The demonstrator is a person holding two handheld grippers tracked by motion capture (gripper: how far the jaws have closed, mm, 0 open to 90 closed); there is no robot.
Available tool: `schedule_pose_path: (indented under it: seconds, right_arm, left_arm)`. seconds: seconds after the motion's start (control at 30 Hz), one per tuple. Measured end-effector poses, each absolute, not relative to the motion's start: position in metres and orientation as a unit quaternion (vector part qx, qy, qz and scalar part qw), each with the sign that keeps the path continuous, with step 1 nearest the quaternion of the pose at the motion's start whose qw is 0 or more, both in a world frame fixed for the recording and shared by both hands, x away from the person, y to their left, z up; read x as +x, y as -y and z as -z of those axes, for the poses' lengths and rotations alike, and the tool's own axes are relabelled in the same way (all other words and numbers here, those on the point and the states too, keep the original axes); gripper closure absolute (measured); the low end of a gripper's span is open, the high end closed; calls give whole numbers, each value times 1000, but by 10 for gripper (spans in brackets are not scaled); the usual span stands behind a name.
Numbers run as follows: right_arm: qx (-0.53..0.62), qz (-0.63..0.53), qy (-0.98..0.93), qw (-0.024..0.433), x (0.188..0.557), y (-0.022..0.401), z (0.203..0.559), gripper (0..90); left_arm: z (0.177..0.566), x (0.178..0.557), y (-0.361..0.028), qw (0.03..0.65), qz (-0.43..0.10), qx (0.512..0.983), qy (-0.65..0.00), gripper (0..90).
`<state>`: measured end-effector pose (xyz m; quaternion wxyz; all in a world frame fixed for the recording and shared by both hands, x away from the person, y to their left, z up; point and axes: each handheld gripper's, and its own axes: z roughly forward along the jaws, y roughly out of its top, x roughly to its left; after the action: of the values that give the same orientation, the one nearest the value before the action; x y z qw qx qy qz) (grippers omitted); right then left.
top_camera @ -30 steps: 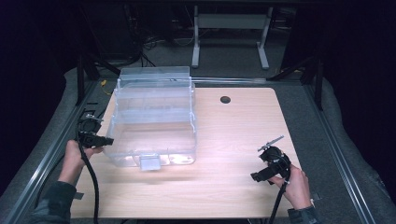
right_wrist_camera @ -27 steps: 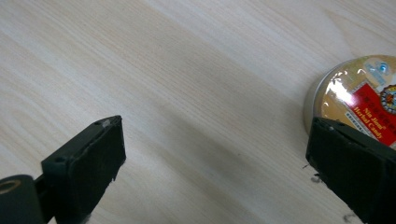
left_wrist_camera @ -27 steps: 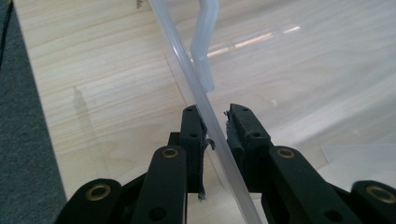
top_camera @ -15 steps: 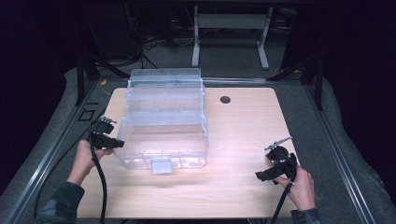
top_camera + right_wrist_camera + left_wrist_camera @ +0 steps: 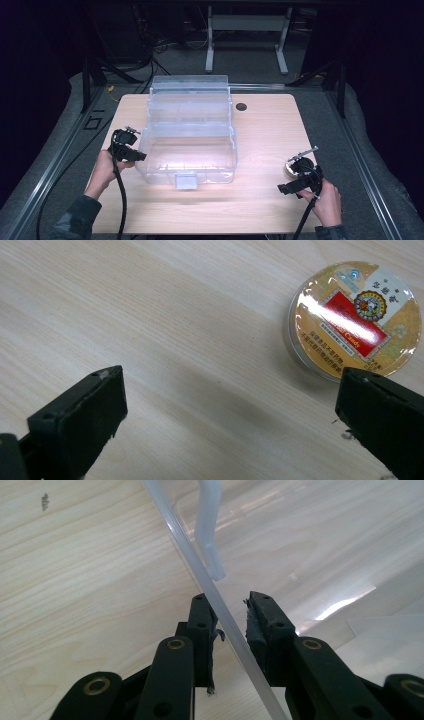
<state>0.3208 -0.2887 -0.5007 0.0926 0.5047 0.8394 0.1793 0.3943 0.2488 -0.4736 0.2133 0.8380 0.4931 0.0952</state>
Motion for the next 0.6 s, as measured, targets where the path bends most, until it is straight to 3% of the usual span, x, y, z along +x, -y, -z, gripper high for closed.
schedule_pose_path:
  seconds: [0.6]
  right_arm:
    - [516,-176,-834,89,321,298,505,0]
  left_arm:
    - [473,394,-208,210,-90,858,-461,695]
